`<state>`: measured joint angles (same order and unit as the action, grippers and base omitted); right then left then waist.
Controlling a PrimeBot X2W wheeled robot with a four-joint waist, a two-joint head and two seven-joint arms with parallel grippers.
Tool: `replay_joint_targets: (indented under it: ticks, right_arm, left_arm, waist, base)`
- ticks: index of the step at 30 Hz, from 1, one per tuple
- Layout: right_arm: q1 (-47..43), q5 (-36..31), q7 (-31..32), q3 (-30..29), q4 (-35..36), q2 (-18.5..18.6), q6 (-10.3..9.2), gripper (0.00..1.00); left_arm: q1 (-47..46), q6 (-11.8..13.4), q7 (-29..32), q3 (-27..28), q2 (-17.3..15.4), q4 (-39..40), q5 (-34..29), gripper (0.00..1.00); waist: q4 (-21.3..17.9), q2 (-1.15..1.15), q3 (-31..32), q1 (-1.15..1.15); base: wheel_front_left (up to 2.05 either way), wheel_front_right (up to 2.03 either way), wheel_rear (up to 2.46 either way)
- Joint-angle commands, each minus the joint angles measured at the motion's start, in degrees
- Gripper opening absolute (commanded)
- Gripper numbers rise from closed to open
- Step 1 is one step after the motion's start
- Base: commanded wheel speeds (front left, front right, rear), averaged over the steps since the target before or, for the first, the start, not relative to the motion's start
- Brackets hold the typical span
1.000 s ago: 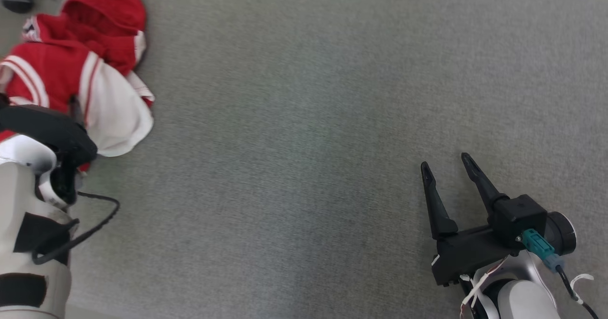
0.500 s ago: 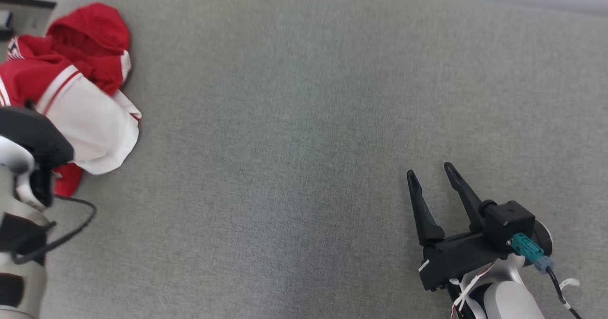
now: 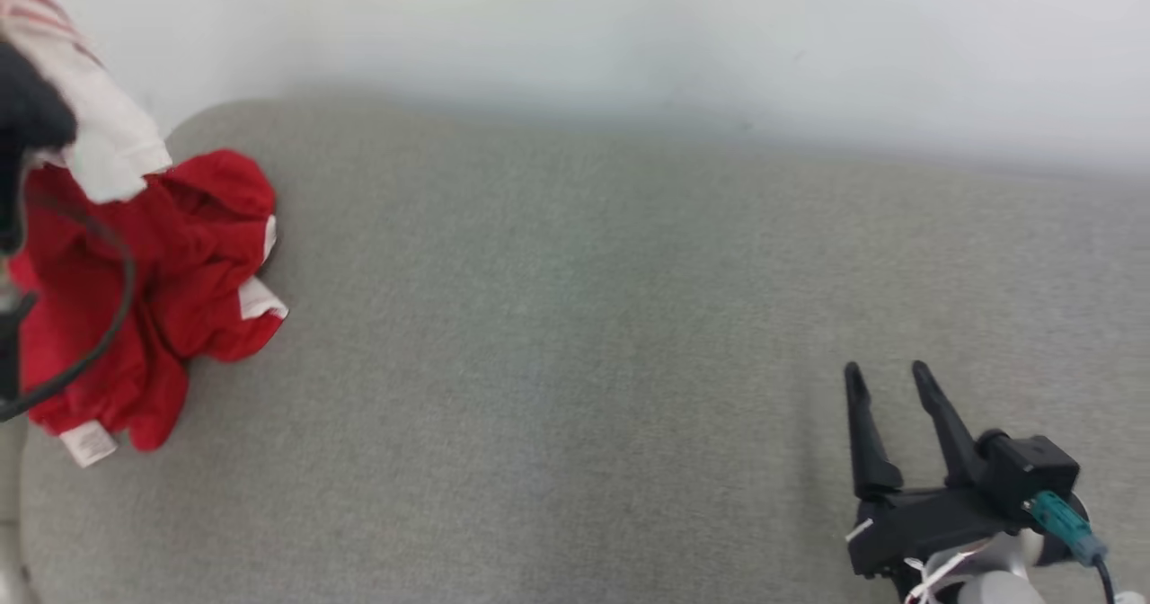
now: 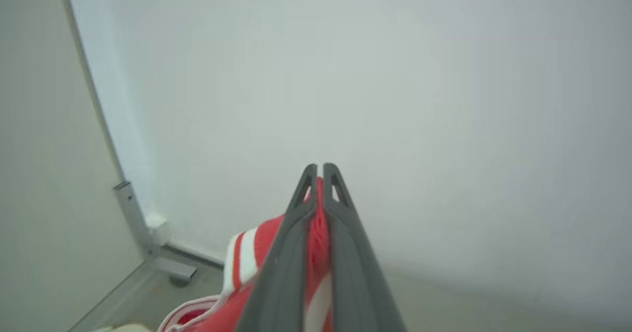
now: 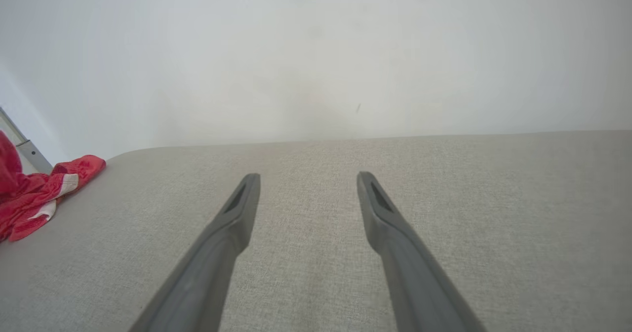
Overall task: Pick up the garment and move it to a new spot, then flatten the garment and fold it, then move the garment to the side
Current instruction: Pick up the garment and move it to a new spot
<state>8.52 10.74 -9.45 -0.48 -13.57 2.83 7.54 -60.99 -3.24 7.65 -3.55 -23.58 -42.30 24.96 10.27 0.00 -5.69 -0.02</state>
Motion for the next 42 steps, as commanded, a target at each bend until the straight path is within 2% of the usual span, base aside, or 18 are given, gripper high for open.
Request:
replay_joint_targets:
  ticks: [1,3,9,14,21,27,30,35,36,38,42]
  right_arm:
    - [-1.0,-0.3,-0.3,-0.8,0.0,0.1,-0.11,1.0]
    - [-1.8,-0.7,-0.4,-2.9,-0.1,0.0,-0.1,1.0]
    - [-2.0,-0.7,0.5,-2.3,0.4,0.1,-0.1,1.0]
    - [-2.4,-1.6,1.8,-2.0,1.6,0.1,-0.1,1.0]
    - [-2.8,-1.6,3.1,-1.8,3.6,0.1,-0.1,1.0]
    - [-1.7,-0.4,2.9,-1.0,4.7,0.0,-0.1,1.0]
    - [-1.3,0.2,2.9,-0.4,4.8,0.1,-0.11,1.0]
    - [-0.4,0.8,2.3,0.5,4.1,0.1,-0.1,1.0]
    - [-0.2,0.9,2.3,0.8,3.9,0.1,-0.11,1.0]
    - [-0.1,0.9,2.0,1.0,3.4,0.1,-0.11,1.0]
    - [0.1,0.5,1.5,0.4,2.5,0.1,-0.11,1.0]
  left_arm:
    - [-1.4,-0.5,-0.4,-0.3,1.3,1.9,0.6,0.0]
    - [-2.2,-1.3,0.0,-1.4,4.1,7.7,1.7,0.0]
    - [-1.2,-2.3,2.3,-4.5,10.3,18.7,4.8,0.0]
    - [1.1,-2.0,3.7,-7.1,14.8,26.3,6.4,0.0]
    - [7.4,-0.4,2.8,-10.1,17.9,32.0,6.7,0.0]
    - [16.3,1.1,0.5,-12.6,18.9,29.0,6.8,0.0]
    - [20.2,1.3,-1.3,-14.0,18.8,24.1,5.4,0.0]
    - [24.3,0.3,-4.2,-16.1,19.5,14.8,5.5,0.0]
    - [24.7,-0.5,-4.7,-16.9,19.8,13.3,5.8,0.05]
    - [25.4,-2.1,-5.7,-18.4,20.1,11.1,7.4,1.0]
    - [26.4,-3.4,-9.6,-19.6,20.4,8.4,9.5,1.0]
  waist:
    - [-4.3,0.0,4.3,0.02]
    - [-7.0,0.0,5.7,0.02]
    - [-14.1,0.0,7.2,0.02]
    - [-19.9,0.0,6.6,0.02]
    - [-25.2,0.0,3.8,0.02]
    - [-27.5,0.0,-0.5,0.02]
    - [-27.5,0.0,-2.3,0.02]
    - [-26.4,0.0,-3.8,0.02]
    - [-26.1,0.0,-3.9,0.02]
    - [-25.2,0.0,-4.0,0.02]
    - [-23.0,0.0,-2.9,0.02]
  base:
    - [0.0,0.0,0.0]
    - [0.0,0.0,0.0]
    - [0.0,0.0,0.0]
    - [0.0,0.0,0.0]
    - [0.0,0.0,0.0]
    - [0.0,0.0,0.0]
    - [0.0,0.0,0.0]
    - [0.0,0.0,0.0]
    - [0.0,0.0,0.0]
    - [0.0,0.0,0.0]
    - [0.0,0.0,0.0]
